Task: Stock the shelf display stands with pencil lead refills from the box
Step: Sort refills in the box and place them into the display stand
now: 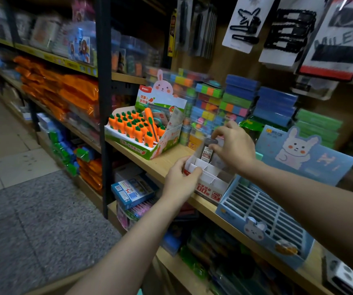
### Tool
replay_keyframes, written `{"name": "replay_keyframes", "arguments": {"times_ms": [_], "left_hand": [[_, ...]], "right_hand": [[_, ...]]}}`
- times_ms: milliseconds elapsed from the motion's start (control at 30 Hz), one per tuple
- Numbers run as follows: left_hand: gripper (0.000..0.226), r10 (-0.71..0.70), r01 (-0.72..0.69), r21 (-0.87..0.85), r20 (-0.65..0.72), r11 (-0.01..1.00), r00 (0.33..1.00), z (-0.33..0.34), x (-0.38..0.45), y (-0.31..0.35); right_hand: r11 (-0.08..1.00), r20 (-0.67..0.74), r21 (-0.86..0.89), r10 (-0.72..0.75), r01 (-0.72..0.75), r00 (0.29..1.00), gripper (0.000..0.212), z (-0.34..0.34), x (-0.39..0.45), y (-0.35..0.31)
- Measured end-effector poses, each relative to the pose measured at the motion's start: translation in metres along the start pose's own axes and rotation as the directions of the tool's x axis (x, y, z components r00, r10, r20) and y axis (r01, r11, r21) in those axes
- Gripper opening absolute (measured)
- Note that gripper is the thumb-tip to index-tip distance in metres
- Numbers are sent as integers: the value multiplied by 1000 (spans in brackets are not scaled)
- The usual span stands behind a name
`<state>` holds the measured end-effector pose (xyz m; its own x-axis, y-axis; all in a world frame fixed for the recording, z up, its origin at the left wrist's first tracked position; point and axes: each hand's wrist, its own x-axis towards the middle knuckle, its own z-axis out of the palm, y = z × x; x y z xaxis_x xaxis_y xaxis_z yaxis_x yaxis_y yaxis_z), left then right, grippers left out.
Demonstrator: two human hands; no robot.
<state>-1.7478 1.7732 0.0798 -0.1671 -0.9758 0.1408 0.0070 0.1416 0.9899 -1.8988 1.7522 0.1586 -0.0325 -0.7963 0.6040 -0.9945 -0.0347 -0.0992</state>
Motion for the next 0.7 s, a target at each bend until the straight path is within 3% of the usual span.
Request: {"name": "replay_keyframes", "arguments": {"times_ms": [67, 200, 300, 400, 467, 533, 600, 700], "left_hand": [[31, -1, 1, 1, 10, 1000, 1000, 0, 0, 0], [61, 70, -65, 131, -34, 989, 997, -5, -15, -2], [43, 161, -150, 121, -88, 981, 983, -22, -57, -16], [18, 157, -144, 76, -224, 987, 962, -49, -119, -56], [15, 43, -21, 69, -345, 997, 937, -66, -163, -90], [18, -163, 200, 45, -423, 979, 891, -81, -205, -129], [23, -357, 401, 0, -455, 916, 816, -95, -245, -165], [17, -574, 653, -7, -486, 757, 659, -113, -295, -213]], "right_hand": [[1000, 5, -17, -18, 18, 1000, 22, -4, -1, 0], [999, 123, -28, -38, 41, 992, 34, -21, -11, -3], [986, 36, 157, -58, 52, 998, 30, -40, -44, -13], [887, -44, 365, -287, 283, 957, 18, -50, -111, -47], [821, 106, 400, -483, 407, 869, 17, -41, -163, -77], [821, 353, 415, -543, 393, 762, 19, -19, -212, -103], [850, 551, 449, -507, 276, 663, 20, 10, -257, -122], [910, 789, 411, -328, -50, 520, 19, 61, -318, -125]]}}
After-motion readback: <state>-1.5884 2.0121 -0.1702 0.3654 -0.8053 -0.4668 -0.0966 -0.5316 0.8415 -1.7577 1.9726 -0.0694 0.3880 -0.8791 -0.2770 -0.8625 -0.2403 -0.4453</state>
